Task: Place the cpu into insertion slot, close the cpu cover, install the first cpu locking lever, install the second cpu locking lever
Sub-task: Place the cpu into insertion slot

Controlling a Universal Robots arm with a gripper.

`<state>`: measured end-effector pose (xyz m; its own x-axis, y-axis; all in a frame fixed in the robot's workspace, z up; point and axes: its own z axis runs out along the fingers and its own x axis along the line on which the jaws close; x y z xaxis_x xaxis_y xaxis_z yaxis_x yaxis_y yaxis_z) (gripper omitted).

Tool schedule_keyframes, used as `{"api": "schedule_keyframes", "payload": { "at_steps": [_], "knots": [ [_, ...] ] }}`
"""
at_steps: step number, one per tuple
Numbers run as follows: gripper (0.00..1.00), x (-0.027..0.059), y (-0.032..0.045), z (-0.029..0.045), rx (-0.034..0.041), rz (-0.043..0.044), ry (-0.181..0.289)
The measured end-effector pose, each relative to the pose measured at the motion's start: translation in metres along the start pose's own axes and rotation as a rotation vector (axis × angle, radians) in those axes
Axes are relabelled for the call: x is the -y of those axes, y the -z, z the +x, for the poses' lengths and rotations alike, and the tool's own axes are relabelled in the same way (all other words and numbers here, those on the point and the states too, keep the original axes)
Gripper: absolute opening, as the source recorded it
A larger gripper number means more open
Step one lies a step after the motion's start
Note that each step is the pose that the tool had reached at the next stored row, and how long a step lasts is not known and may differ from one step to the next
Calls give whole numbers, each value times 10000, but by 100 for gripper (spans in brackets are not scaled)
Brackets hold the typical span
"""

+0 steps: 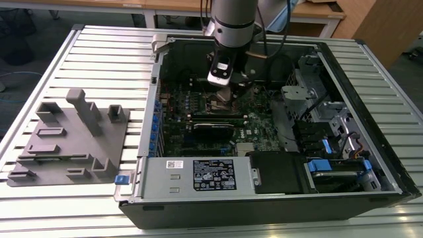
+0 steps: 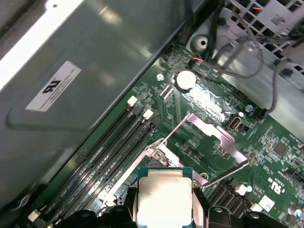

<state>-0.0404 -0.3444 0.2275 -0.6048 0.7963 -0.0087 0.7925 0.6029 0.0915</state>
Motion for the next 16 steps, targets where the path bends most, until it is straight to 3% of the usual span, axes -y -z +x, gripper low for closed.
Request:
{"api": "schedule_keyframes", "payload": {
  "at_steps": [16],
  "knots": [
    [54, 2, -16, 0, 267, 28, -2891]
  ]
}}
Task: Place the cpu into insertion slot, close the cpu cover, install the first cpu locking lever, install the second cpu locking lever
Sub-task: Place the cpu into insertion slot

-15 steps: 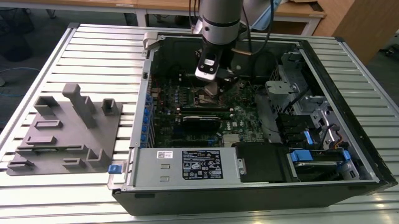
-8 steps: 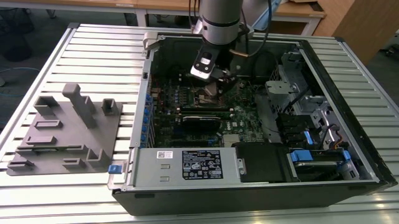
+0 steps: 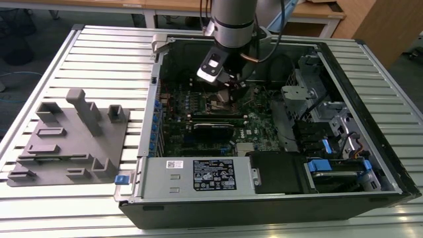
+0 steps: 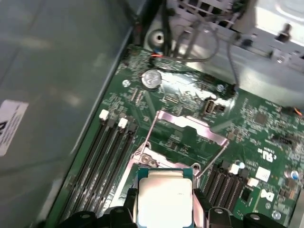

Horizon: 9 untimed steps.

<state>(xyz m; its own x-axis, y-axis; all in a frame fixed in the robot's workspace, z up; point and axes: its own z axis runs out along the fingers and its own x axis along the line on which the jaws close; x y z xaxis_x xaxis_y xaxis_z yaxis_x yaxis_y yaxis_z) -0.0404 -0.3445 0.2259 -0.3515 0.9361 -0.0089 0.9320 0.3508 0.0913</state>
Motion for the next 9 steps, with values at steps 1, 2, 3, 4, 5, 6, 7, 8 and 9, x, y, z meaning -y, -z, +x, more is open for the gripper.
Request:
{"api": "schedule_keyframes", "payload": {
  "at_steps": [1, 2, 3, 4, 5, 6, 7, 8, 9],
  "knots": [
    [54, 0, -1, 0, 17, 2, -180],
    [54, 0, -2, 0, 33, 3, -358],
    [54, 0, -4, 0, 49, 4, -538],
    [54, 0, -5, 0, 67, 6, -732],
    [54, 0, -6, 0, 83, 7, -913],
    [54, 0, -7, 0, 99, 9, -1091],
    [54, 1, -8, 0, 116, 11, -1271],
    [54, 1, -9, 0, 132, 12, -1449],
    [54, 1, -10, 0, 148, 14, -1628]
  ]
}}
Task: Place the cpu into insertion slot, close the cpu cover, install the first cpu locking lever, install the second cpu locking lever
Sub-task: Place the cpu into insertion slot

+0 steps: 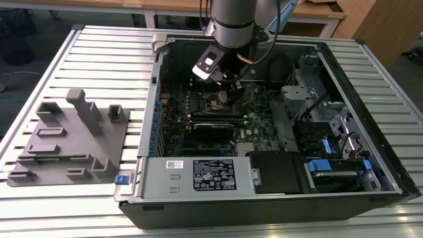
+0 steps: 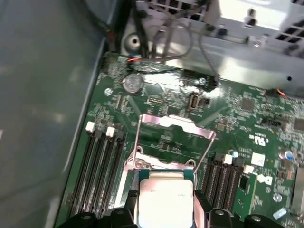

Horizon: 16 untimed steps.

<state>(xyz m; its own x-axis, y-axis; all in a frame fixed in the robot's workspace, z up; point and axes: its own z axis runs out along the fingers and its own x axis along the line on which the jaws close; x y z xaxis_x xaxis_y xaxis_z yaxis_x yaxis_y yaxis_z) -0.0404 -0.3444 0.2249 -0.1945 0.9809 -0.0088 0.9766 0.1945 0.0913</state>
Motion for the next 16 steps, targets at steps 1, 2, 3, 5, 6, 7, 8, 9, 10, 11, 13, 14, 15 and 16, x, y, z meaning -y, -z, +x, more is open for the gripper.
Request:
{"api": "schedule_keyframes", "payload": {
  "at_steps": [1, 2, 3, 5, 6, 7, 8, 9, 10, 11, 13, 14, 15, 16],
  "knots": [
    [54, 0, -1, 0, 18, 2, -191],
    [54, 0, -2, 0, 34, 4, -369],
    [54, 0, -3, 0, 51, 6, -549],
    [54, 1, -5, 0, 84, 8, -913],
    [54, 1, -6, 0, 101, 10, -1092],
    [54, 1, -7, 0, 116, 12, -1270],
    [54, 1, -9, 0, 150, 15, -1628],
    [54, 1, -11, 0, 166, 16, -1819],
    [54, 1, -13, 0, 200, 20, -2177],
    [54, 1, -14, 0, 216, 21, -2356],
    [54, 2, -14, 0, 228, 23, -2474],
    [54, 2, -15, 0, 228, 27, -2476],
    [54, 2, -18, 0, 223, 39, -2478],
    [54, 2, -20, 0, 221, 58, -2477]
  ]
}}
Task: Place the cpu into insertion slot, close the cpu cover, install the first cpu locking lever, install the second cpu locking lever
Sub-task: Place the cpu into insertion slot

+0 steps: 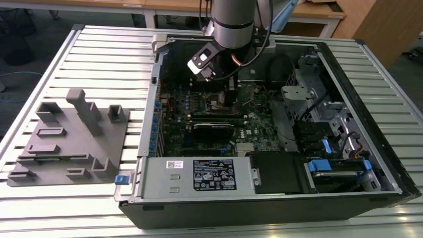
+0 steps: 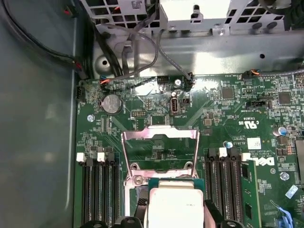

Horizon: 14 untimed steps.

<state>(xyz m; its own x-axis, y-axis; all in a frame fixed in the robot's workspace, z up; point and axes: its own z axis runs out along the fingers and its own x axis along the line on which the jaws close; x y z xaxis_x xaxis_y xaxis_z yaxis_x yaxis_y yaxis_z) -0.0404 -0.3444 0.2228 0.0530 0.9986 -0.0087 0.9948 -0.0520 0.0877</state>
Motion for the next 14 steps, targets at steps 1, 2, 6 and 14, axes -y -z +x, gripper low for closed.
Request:
{"api": "schedule_keyframes", "payload": {
  "at_steps": [1, 2, 6, 14],
  "knots": [
    [54, 0, 1, 0, 2, 5, 0],
    [54, 0, 1, 0, 2, 9, 0],
    [54, -1, -2, 0, 4, 97, 4],
    [54, 1, -7, 0, 25, 460, 11]
  ]
}}
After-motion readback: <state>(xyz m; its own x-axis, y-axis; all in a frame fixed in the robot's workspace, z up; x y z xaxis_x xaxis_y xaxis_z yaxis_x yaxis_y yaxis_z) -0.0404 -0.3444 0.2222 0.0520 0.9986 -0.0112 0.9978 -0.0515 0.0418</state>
